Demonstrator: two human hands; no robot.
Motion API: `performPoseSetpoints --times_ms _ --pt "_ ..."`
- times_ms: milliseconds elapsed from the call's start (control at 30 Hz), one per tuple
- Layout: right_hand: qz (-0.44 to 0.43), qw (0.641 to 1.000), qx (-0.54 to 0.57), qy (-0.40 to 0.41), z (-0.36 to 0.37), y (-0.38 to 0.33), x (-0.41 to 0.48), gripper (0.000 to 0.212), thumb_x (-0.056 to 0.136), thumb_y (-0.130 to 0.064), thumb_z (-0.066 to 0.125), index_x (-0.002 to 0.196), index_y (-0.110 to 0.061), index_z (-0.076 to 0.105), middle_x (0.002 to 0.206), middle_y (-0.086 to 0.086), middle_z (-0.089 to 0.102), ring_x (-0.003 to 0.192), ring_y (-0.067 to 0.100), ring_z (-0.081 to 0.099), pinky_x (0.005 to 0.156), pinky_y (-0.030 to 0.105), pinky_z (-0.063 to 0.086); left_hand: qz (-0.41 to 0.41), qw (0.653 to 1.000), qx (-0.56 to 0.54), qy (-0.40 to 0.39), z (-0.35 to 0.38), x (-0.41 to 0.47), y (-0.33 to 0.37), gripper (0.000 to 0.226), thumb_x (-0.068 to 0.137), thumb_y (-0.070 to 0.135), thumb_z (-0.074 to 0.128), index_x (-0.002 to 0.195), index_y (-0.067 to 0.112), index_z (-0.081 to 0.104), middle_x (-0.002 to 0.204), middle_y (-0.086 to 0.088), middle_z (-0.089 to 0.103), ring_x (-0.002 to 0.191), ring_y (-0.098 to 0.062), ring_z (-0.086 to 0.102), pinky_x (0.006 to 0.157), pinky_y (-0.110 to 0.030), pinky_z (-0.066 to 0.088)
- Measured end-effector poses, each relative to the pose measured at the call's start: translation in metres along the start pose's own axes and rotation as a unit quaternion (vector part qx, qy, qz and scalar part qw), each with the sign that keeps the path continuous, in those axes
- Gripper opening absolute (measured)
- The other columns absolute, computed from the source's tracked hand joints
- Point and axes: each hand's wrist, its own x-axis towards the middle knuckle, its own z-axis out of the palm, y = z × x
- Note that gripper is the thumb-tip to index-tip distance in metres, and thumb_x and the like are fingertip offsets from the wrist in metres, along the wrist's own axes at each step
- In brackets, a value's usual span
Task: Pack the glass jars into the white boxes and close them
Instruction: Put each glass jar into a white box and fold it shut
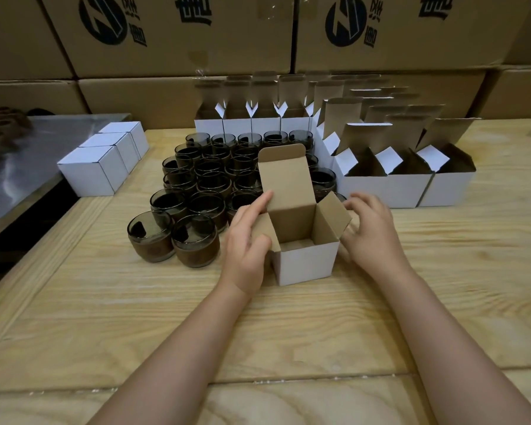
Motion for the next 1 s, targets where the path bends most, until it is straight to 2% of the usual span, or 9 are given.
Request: performPoseSetpoints --times_ms 67,133,200,267,400,667,733,900,1000 --pt "-0.011 1.000 -0.025 0.011 -0.010 0.006 0.000 0.012 0.080 -0.027 0.068 0.082 -0.024 0.056 0.135 -0.002 0.051 0.126 0.020 0.037 0.093 0.025 0.025 -0.011 1.000 -0.021 -0.016 0.000 0.000 -0.001 0.068 0.068 0.022 0.041 0.136 0.021 0.048 0.126 0.000 0.056 0.117 -0.012 0.052 0.100 -0.042 0.044" --pt "0.000 0.999 -0.031 0.020 -0.021 0.011 -0.001 0.023 0.073 -0.042 0.065 0.073 -0.021 0.057 0.130 -0.004 0.057 0.122 0.018 0.045 0.092 0.027 0.029 -0.023 0.998 -0.045 -0.025 0.000 0.001 -0.001 0.071 0.068 0.012 0.039 0.138 0.016 0.047 0.134 -0.005 0.054 0.124 -0.017 0.051 0.104 -0.044 0.042" --pt "0.021 0.999 -0.020 0.030 -0.029 0.013 -0.002 0.033 0.065 -0.053 0.063 0.067 -0.021 0.056 0.123 -0.006 0.060 0.118 0.017 0.049 0.089 0.029 0.033 -0.028 0.997 -0.067 -0.033 0.001 0.001 -0.002 0.072 0.067 0.009 0.038 0.138 0.015 0.047 0.134 -0.006 0.055 0.124 -0.018 0.052 0.102 -0.037 0.045" --pt "0.030 0.999 -0.013 0.043 -0.030 0.015 -0.002 0.036 0.065 -0.052 0.068 0.066 -0.018 0.056 0.114 -0.006 0.062 0.113 0.016 0.052 0.084 0.027 0.033 -0.034 0.995 -0.080 -0.037 0.001 0.002 -0.002 0.073 0.066 0.008 0.038 0.138 0.016 0.047 0.131 -0.007 0.057 0.120 -0.022 0.055 0.095 -0.032 0.047" --pt "0.041 0.996 0.015 0.083 -0.028 0.012 -0.002 0.030 0.071 -0.040 0.077 0.071 -0.018 0.057 0.084 -0.012 0.059 0.092 0.013 0.056 0.062 0.018 0.036 -0.038 0.994 -0.096 -0.038 0.001 0.003 -0.001 0.071 0.065 0.007 0.037 0.134 0.020 0.048 0.126 -0.008 0.058 0.118 -0.029 0.054 0.094 -0.039 0.049" --pt "-0.003 0.978 0.122 0.169 -0.068 -0.037 0.015 0.027 0.069 -0.049 0.078 0.071 -0.032 0.057 0.078 -0.013 0.061 0.079 0.009 0.059 0.067 0.020 0.048 -0.030 0.995 -0.078 -0.045 0.002 0.006 -0.002 0.071 0.064 0.007 0.037 0.134 0.015 0.049 0.119 -0.012 0.057 0.109 -0.031 0.055 0.087 -0.036 0.049" --pt "-0.033 0.982 0.132 0.132 -0.078 -0.055 0.019 0.027 0.067 -0.053 0.076 0.075 -0.034 0.059 0.081 -0.015 0.063 0.082 0.006 0.062 0.070 0.020 0.050 -0.026 0.996 -0.075 -0.049 0.002 0.007 -0.003 0.071 0.064 0.007 0.037 0.133 0.017 0.049 0.120 -0.009 0.057 0.112 -0.031 0.054 0.089 -0.036 0.048" --pt "-0.057 0.988 0.121 -0.080 -0.075 -0.086 0.024 0.048 0.048 -0.065 0.073 0.081 -0.030 0.066 0.083 -0.009 0.070 0.086 0.008 0.066 0.081 0.039 0.057 -0.029 0.996 -0.065 -0.051 0.001 0.008 -0.003 0.072 0.064 0.008 0.038 0.135 0.012 0.049 0.118 -0.008 0.057 0.111 -0.029 0.053 0.089 -0.032 0.047" --pt "-0.062 0.984 0.090 -0.139 -0.061 -0.086 0.022 0.038 0.056 -0.055 0.077 0.081 -0.029 0.066 0.082 -0.008 0.069 0.086 0.009 0.066 0.083 0.041 0.056 -0.031 0.995 -0.072 -0.055 0.001 0.008 -0.002 0.072 0.064 0.006 0.038 0.135 0.010 0.047 0.127 -0.017 0.056 0.117 -0.030 0.053 0.098 -0.043 0.046"
